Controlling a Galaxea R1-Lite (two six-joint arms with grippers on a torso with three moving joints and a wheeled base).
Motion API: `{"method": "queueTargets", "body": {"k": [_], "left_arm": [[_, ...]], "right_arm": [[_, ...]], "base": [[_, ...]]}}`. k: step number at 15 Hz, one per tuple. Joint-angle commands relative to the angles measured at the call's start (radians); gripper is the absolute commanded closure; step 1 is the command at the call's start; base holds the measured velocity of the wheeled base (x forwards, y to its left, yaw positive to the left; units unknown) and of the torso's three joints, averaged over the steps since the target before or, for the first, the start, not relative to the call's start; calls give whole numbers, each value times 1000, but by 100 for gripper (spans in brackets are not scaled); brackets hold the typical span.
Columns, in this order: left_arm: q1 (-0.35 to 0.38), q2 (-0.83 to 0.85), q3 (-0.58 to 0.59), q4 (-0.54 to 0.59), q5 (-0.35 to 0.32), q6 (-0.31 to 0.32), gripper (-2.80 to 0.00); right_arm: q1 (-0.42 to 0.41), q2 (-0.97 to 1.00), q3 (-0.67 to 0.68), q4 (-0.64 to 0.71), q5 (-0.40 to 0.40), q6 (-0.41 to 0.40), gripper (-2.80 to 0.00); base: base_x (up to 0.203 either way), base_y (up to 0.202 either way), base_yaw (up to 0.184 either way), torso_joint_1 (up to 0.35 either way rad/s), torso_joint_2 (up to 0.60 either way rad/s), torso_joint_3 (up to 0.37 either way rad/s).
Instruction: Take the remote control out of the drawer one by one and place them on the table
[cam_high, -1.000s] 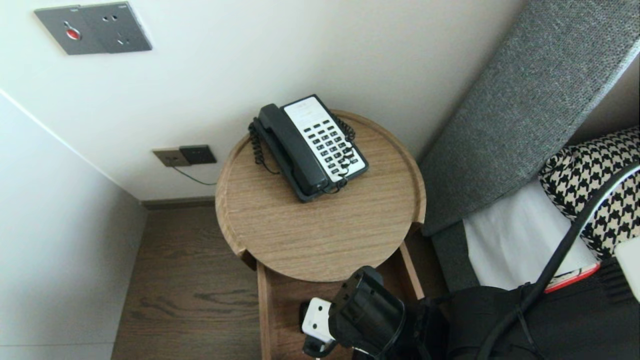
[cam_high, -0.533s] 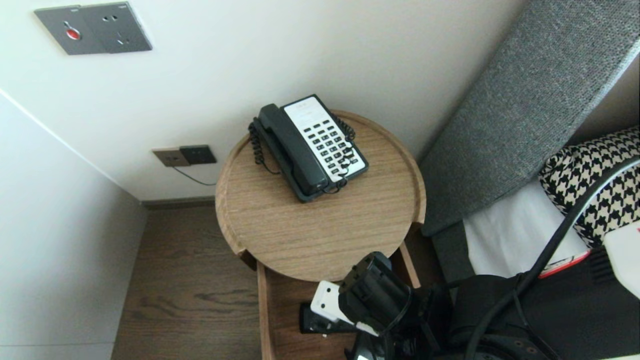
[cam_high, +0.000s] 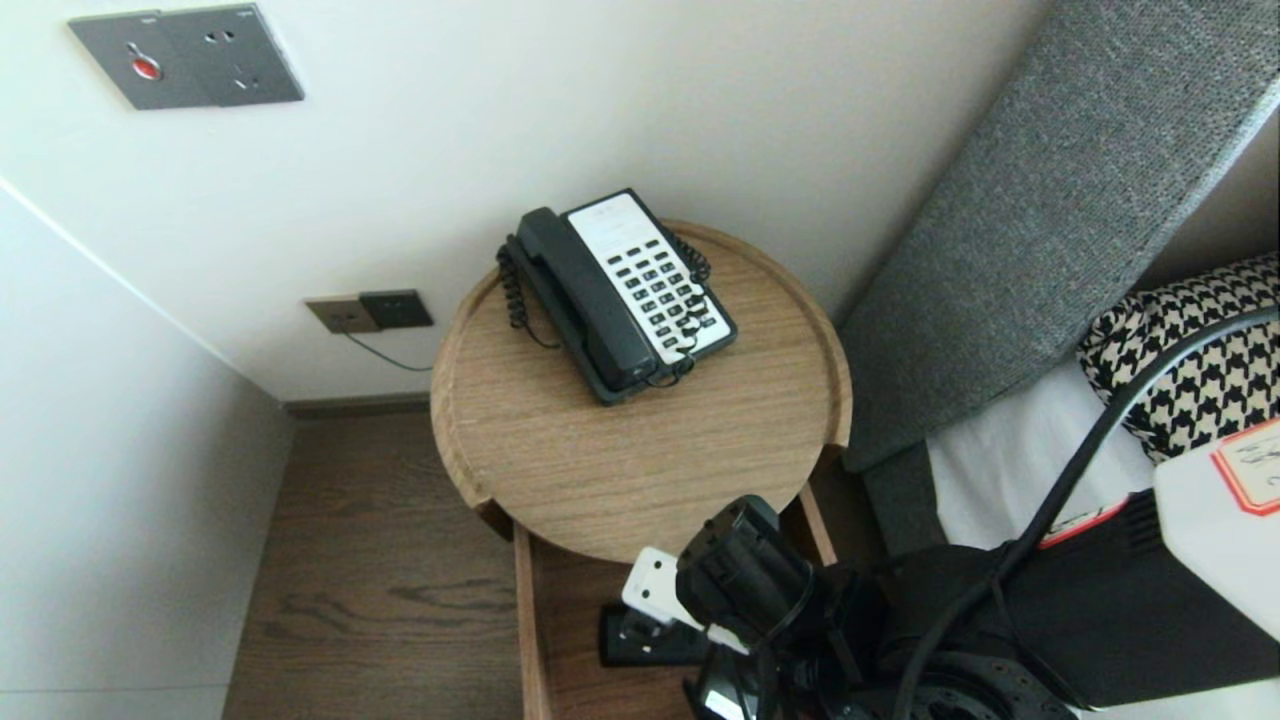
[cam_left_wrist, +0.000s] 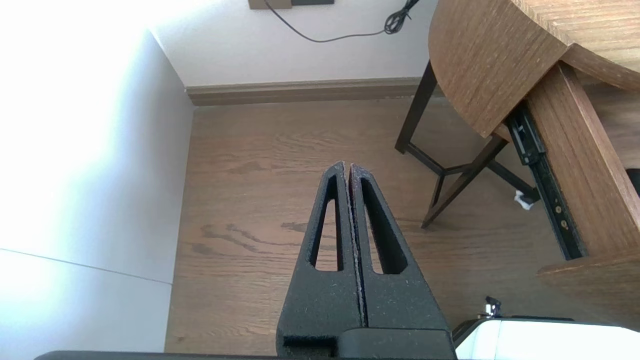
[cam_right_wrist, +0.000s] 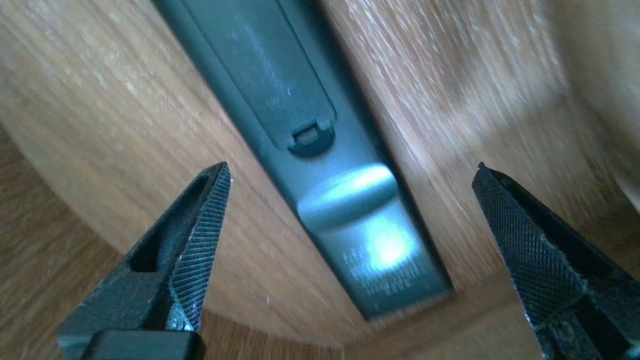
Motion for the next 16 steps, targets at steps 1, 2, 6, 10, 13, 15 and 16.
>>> {"method": "queueTargets", "body": {"k": [1,2,6,10,13,15,16], "left_arm": [[-1,1,0,-1,1,0,0],[0,1,0,-1,1,0,0],[0,1,0,-1,1,0,0],[0,1,0,-1,1,0,0],[-1,1,0,-1,1,0,0],[0,1,0,-1,1,0,0],[0,1,0,-1,1,0,0]], "right_arm": [[-7,29,-1,-9,0,1,-280],[-7,31,1,-9,0,1,-280],[-21,57,-4,-40,-1,-3,-280],[-22,77,-9,-58,-1,-2,-280],[-24,81,-7,-58,-1,0,-280],[-25,79,-7,-58,-1,-2,-280],[-25,77,-7,-58,-1,-1,0]], "base": [[0,0,0,0,0,0],[0,0,0,0,0,0],[0,0,0,0,0,0],[0,0,0,0,0,0],[0,0,0,0,0,0],[0,0,0,0,0,0],[0,0,0,0,0,0]]}}
